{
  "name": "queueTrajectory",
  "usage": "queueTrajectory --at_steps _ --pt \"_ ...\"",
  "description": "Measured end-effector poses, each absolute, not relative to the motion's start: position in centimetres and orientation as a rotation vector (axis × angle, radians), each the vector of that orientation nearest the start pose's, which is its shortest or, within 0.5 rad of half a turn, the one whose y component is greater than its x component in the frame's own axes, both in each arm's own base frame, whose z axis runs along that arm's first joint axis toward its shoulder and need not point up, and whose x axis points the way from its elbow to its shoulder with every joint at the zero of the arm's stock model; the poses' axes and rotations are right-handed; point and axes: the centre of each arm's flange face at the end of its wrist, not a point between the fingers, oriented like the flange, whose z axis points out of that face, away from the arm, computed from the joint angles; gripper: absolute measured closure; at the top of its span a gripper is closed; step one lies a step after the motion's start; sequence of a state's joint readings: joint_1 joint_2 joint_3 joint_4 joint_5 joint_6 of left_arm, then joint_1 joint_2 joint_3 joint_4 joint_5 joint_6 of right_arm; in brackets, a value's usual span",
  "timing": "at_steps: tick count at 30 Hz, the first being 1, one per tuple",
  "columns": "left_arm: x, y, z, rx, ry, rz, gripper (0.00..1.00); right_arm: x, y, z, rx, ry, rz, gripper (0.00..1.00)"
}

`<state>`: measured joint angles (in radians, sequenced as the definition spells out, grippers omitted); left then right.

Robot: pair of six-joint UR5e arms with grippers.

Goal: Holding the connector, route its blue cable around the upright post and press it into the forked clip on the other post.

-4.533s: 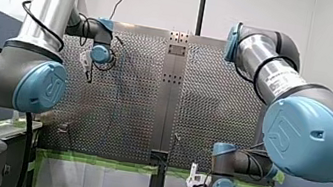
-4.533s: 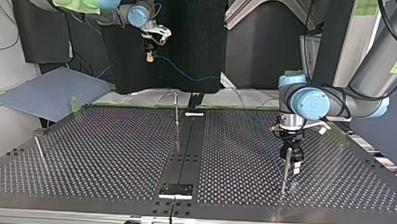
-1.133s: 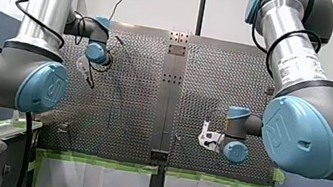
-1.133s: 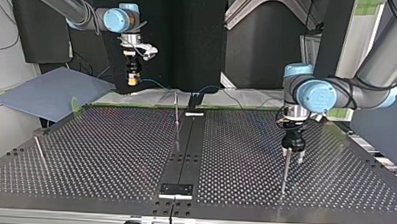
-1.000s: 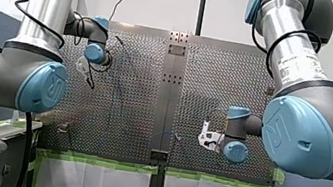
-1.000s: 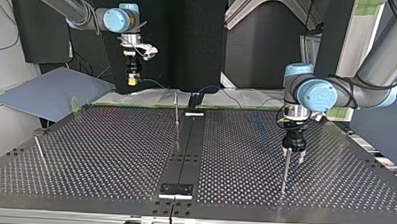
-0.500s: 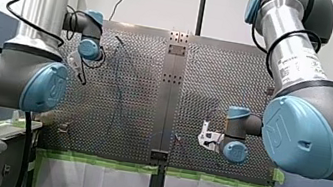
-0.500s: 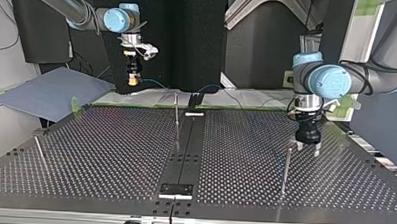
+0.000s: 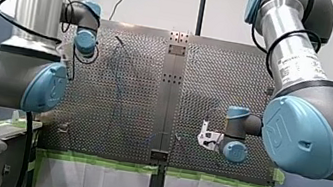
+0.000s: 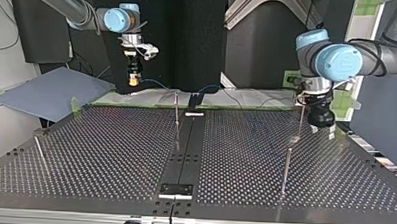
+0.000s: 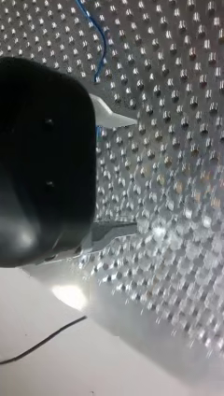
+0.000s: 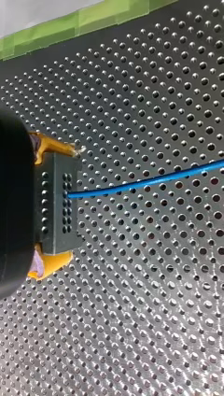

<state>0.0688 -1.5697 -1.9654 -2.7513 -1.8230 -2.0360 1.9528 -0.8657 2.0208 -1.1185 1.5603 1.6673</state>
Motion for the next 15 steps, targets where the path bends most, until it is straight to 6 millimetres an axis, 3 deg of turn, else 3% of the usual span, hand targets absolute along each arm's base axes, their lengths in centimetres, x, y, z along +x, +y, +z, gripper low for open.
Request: queueTrajectory --at_steps 15 --pt "44.4 -7.3 44.2 -0.545 1.351 0.017 0.01 32.3 -44.1 2.4 1.492 -1.106 1.539 1.00"
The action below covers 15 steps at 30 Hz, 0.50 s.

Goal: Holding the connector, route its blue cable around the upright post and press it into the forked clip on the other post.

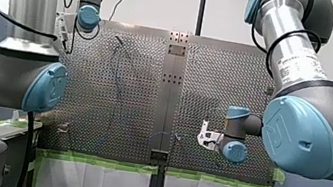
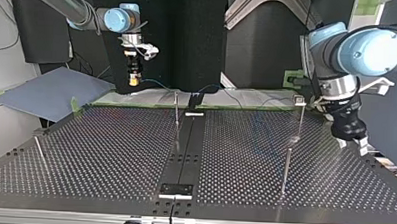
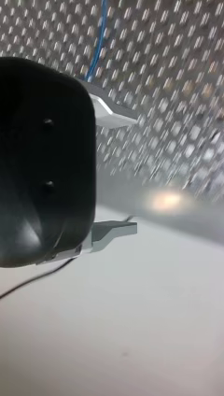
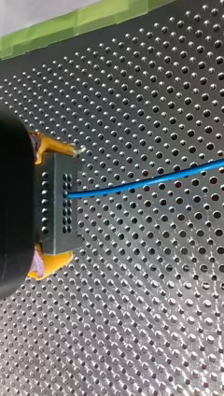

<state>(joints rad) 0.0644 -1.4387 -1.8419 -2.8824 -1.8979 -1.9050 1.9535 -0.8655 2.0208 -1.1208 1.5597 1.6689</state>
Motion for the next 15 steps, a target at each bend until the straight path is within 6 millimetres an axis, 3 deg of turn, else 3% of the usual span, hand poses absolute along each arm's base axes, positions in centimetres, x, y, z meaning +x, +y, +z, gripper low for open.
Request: queueTrajectory --at_steps 7,15 --pt "42.3 -8.3 48.8 -0.449 1.337 0.018 0.01 32.3 -44.2 2.4 1.494 -1.101 1.545 1.00" --pt "39.1 -10.1 50.2 -0.349 1.379 -0.015 0.01 32.3 -44.2 2.5 1.493 -1.100 1.546 1.00"
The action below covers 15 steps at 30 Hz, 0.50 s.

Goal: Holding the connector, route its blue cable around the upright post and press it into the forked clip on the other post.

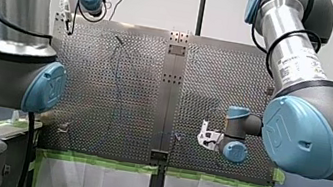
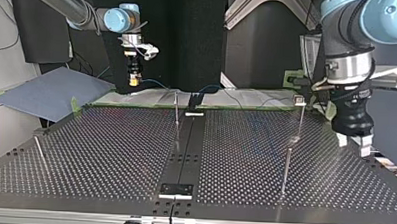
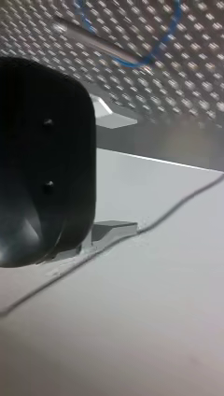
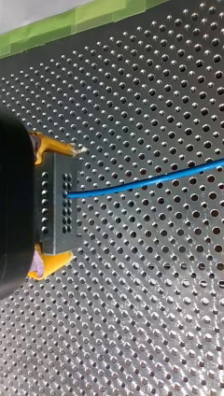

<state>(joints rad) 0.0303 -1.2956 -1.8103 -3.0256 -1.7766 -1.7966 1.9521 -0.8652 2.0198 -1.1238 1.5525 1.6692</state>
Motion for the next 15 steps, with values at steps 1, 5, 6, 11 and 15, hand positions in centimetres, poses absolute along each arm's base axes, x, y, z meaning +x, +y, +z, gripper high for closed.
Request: queueTrajectory --at_steps 1,5,6,11,15 --pt "38.6 -10.3 50.0 -0.332 1.391 -0.016 0.01 32.3 -44.2 2.5 1.493 -1.100 1.546 1.00" --pt "37.2 -11.0 49.5 -0.286 1.428 -0.019 0.01 32.2 -44.3 2.5 1.492 -1.101 1.545 1.00" --pt "37.0 -11.1 49.3 -0.276 1.439 -0.021 0.01 32.2 -44.3 2.5 1.492 -1.101 1.545 1.00" --pt "37.2 -12.1 47.7 -0.213 1.519 -0.031 0.01 32.2 -44.3 2.5 1.492 -1.101 1.545 1.00" --pt "37.8 -12.7 46.7 -0.162 1.581 -0.039 0.01 32.2 -44.3 2.5 1.492 -1.101 1.545 1.00"
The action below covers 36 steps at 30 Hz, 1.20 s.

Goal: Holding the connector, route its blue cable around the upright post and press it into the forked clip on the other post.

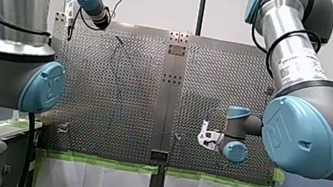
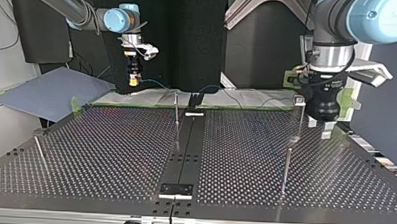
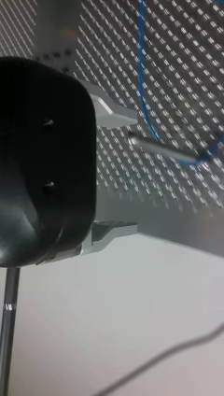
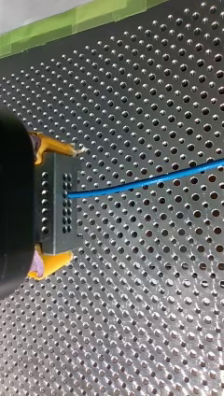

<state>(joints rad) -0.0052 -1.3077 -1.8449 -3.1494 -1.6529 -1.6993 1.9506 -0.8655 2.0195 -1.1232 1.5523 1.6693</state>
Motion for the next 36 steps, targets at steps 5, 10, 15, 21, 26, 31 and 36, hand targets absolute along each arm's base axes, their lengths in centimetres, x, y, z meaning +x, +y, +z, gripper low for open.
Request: queueTrajectory --at_steps 5,10,15,21,26,31,36 --pt "38.2 -13.3 47.5 -0.130 1.609 -0.076 0.01 32.2 -44.3 2.5 1.492 -1.102 1.545 1.00" --pt "38.1 -13.4 49.2 -0.113 1.611 -0.079 0.01 32.3 -44.2 2.5 1.493 -1.102 1.546 1.00" --pt "37.9 -13.7 50.8 -0.099 1.615 -0.078 0.01 32.3 -44.2 2.5 1.493 -1.103 1.547 1.00" --pt "37.7 -14.2 51.0 -0.080 1.657 -0.070 0.01 32.3 -44.2 2.5 1.491 -1.102 1.549 1.00" --pt "37.4 -14.4 50.4 -0.072 1.708 -0.067 0.01 32.3 -44.2 2.5 1.492 -1.102 1.550 1.00" --pt "36.8 -14.5 50.0 -0.072 1.757 -0.065 0.01 32.4 -44.2 2.5 1.493 -1.102 1.549 1.00" --pt "36.3 -14.4 49.7 -0.074 1.799 -0.064 0.01 32.4 -44.2 2.5 1.493 -1.102 1.550 1.00"
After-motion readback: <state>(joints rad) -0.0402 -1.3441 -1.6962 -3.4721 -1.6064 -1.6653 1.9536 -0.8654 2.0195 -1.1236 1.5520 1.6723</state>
